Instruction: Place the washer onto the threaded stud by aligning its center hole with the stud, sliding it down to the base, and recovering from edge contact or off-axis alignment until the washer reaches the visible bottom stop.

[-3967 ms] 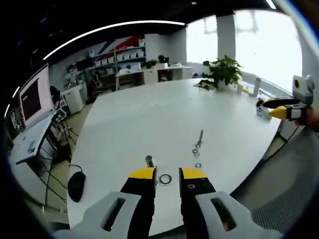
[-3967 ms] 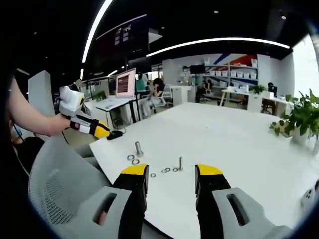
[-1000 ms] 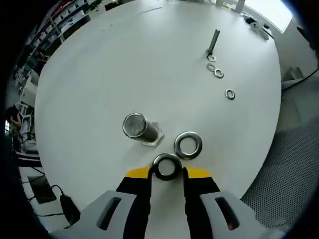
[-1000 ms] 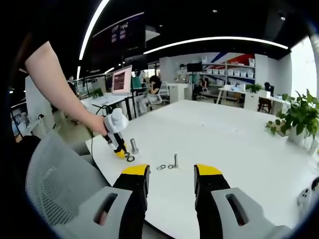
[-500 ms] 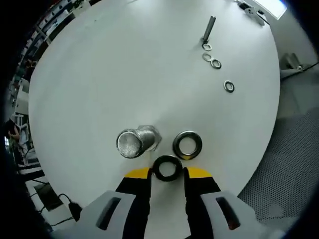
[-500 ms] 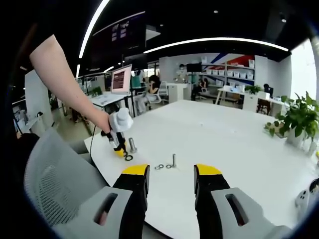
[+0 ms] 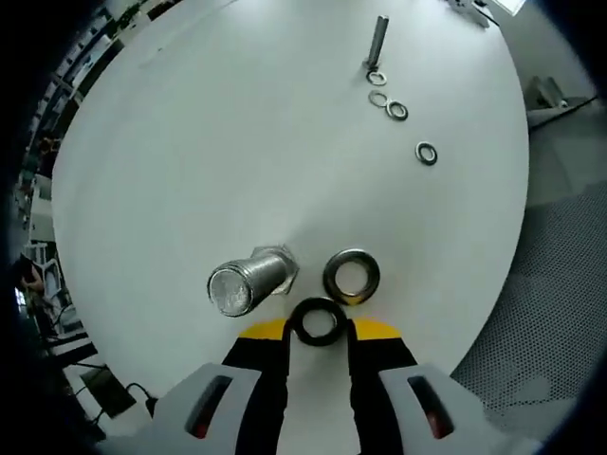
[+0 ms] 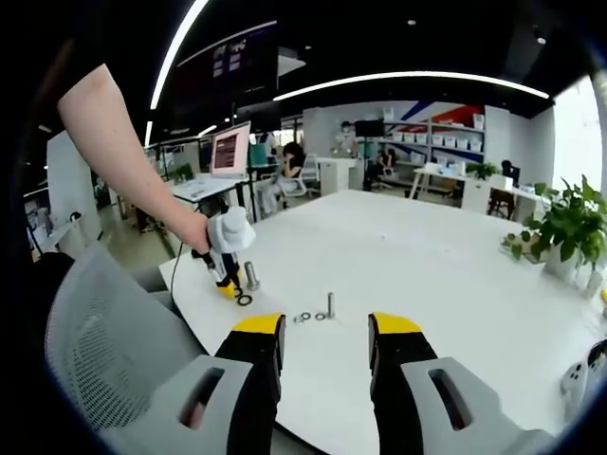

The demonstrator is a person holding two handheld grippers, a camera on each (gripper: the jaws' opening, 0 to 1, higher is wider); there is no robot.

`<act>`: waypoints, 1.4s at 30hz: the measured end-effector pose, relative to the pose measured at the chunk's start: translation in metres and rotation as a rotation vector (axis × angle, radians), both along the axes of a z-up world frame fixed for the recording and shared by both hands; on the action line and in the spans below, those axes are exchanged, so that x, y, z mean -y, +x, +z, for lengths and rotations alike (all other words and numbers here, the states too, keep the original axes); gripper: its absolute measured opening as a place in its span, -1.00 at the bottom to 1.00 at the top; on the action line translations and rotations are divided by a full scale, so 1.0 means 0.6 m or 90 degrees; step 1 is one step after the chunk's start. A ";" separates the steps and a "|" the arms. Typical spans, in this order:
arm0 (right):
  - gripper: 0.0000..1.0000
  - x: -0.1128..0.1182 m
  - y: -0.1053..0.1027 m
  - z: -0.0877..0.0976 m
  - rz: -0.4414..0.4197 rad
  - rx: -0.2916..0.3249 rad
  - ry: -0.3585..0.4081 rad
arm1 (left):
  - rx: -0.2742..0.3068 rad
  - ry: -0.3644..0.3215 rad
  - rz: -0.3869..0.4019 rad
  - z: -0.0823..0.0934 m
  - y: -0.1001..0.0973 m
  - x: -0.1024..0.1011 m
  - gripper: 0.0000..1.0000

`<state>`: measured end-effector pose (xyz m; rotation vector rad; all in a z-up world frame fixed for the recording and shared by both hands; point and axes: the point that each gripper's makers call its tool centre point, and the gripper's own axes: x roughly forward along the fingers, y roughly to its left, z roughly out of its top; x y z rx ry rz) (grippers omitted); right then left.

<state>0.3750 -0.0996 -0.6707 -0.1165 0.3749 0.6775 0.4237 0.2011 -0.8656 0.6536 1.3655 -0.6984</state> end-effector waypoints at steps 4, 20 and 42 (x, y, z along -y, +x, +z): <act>-0.26 -0.001 -0.001 0.000 0.002 0.001 0.000 | -0.003 0.002 -0.010 -0.001 0.001 0.000 -0.55; -0.26 -0.001 -0.001 0.000 0.002 0.000 0.001 | -0.012 0.001 0.017 -0.003 0.000 0.005 -0.47; -0.27 0.000 -0.001 0.002 0.001 0.001 0.003 | 0.032 -0.039 0.063 0.000 -0.005 0.000 -0.57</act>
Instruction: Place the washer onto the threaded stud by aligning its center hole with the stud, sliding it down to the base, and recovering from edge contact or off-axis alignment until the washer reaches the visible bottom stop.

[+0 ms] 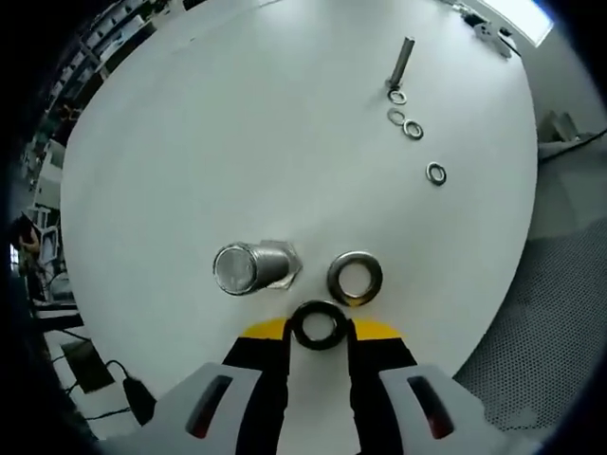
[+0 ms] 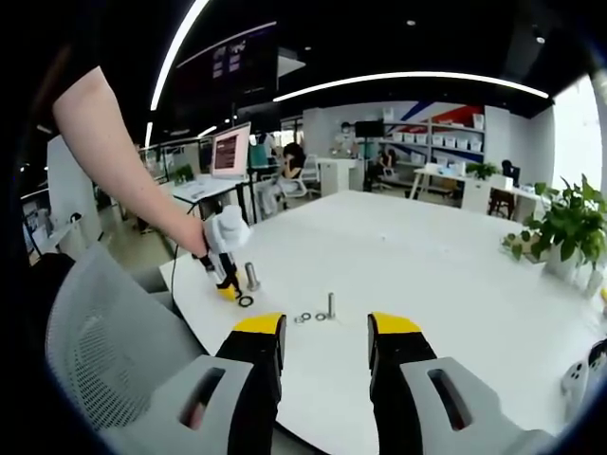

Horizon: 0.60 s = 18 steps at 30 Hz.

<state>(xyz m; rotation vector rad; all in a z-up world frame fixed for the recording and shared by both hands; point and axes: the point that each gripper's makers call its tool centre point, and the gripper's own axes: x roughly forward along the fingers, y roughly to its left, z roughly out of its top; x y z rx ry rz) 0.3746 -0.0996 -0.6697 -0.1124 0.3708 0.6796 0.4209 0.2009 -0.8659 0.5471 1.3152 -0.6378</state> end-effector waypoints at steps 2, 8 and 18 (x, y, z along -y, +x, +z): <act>-0.27 0.000 0.000 0.000 0.000 0.000 0.000 | 0.006 -0.007 -0.005 -0.001 0.001 0.000 -0.56; -0.27 -0.001 -0.001 -0.001 0.002 -0.002 -0.003 | 0.019 -0.023 -0.004 0.000 0.002 0.001 -0.57; -0.27 0.000 0.001 -0.001 -0.001 -0.003 -0.001 | 0.007 -0.036 -0.020 0.000 0.003 0.002 -0.57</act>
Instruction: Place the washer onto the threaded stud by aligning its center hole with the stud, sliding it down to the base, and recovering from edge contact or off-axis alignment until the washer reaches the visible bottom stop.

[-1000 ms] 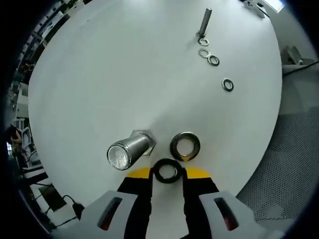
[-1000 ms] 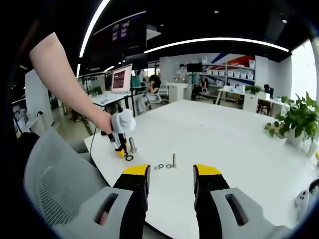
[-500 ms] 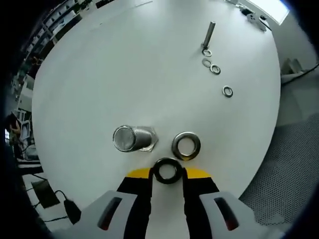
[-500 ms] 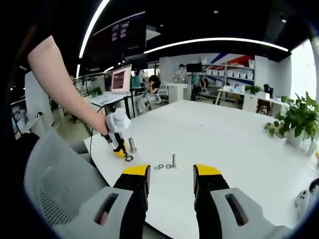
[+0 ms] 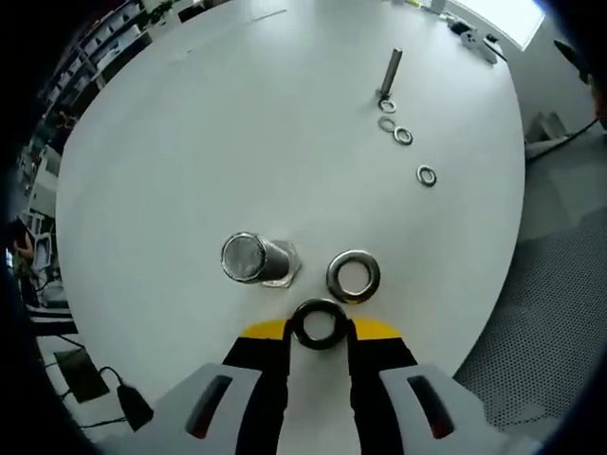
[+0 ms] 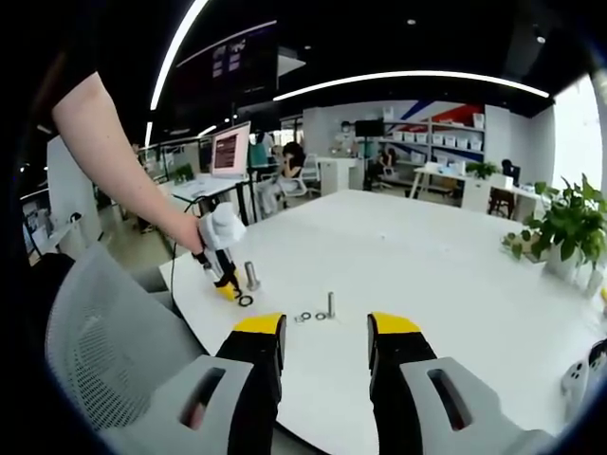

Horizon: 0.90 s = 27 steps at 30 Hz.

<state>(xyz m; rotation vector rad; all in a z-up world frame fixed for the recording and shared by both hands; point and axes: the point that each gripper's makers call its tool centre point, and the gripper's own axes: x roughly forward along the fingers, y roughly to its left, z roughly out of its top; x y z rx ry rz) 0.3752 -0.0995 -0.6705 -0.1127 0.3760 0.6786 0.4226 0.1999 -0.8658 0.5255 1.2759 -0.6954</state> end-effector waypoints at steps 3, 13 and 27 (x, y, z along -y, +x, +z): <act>-0.27 0.000 0.000 -0.002 0.000 -0.002 -0.004 | -0.007 0.010 -0.034 -0.001 -0.004 -0.001 -0.57; -0.28 0.002 0.001 -0.005 -0.004 -0.006 -0.006 | -0.016 -0.019 -0.030 0.008 -0.014 0.011 -0.51; -0.29 0.002 0.000 -0.008 -0.003 -0.007 -0.020 | 0.001 0.031 -0.137 0.012 -0.019 0.011 -0.56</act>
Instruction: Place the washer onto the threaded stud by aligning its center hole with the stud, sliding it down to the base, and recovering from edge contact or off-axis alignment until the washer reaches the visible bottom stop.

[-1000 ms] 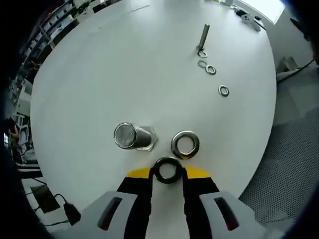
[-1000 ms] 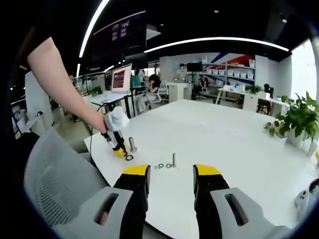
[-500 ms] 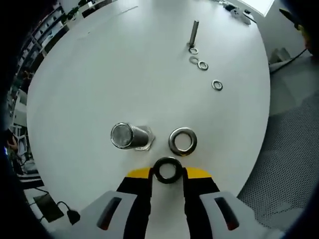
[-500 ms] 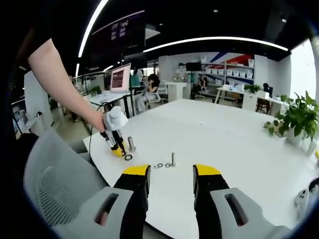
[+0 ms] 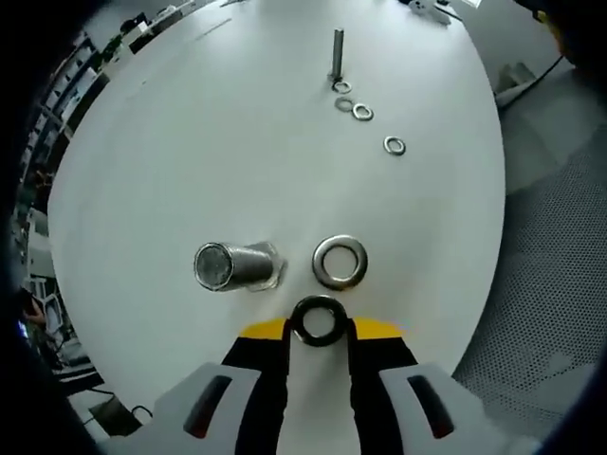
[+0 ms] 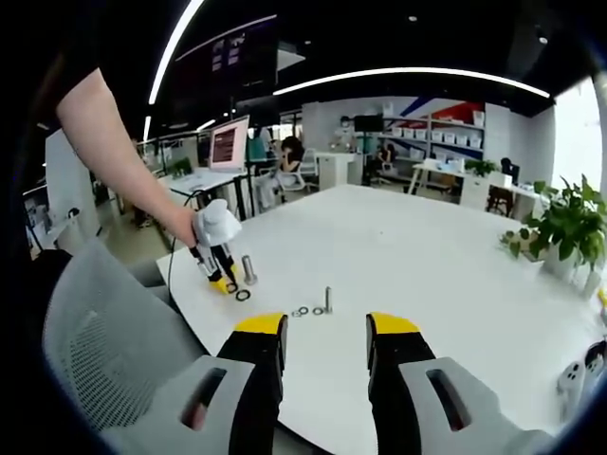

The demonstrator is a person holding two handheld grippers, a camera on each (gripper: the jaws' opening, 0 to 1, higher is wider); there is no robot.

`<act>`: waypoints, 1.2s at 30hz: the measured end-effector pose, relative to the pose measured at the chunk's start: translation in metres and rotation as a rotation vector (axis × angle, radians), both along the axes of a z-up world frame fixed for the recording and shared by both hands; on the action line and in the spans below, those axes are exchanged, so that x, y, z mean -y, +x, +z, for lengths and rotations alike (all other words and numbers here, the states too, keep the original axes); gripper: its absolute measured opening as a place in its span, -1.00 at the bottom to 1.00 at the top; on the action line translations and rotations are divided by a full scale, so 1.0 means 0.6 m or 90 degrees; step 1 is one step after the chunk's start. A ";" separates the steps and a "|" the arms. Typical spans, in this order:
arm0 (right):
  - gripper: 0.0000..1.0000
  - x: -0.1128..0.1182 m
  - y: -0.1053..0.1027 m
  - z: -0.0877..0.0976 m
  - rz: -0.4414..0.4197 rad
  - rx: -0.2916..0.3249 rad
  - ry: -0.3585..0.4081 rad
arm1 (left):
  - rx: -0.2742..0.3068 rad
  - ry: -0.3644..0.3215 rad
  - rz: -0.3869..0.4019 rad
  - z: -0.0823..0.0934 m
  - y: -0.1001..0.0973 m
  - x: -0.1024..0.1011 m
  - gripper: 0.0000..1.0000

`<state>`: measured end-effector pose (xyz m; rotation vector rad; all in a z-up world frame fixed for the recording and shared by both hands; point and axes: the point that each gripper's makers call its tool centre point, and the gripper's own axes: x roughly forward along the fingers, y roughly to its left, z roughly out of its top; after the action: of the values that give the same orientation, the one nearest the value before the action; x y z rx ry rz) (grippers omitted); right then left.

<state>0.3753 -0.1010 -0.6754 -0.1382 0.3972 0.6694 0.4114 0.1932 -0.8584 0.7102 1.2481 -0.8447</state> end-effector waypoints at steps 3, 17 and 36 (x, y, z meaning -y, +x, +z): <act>-0.29 0.002 0.001 0.000 -0.004 0.000 -0.001 | 0.003 -0.003 0.016 0.000 0.001 -0.001 -0.58; -0.29 0.002 0.000 -0.002 -0.003 -0.001 -0.006 | 0.015 -0.016 0.077 0.003 0.001 -0.005 -0.62; -0.29 0.002 0.000 0.001 -0.004 0.004 -0.006 | 0.054 -0.017 0.039 0.065 0.009 -0.008 -0.62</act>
<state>0.3755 -0.1024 -0.6750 -0.1472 0.3946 0.6608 0.4166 0.1978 -0.8193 0.6761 1.1746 -0.7720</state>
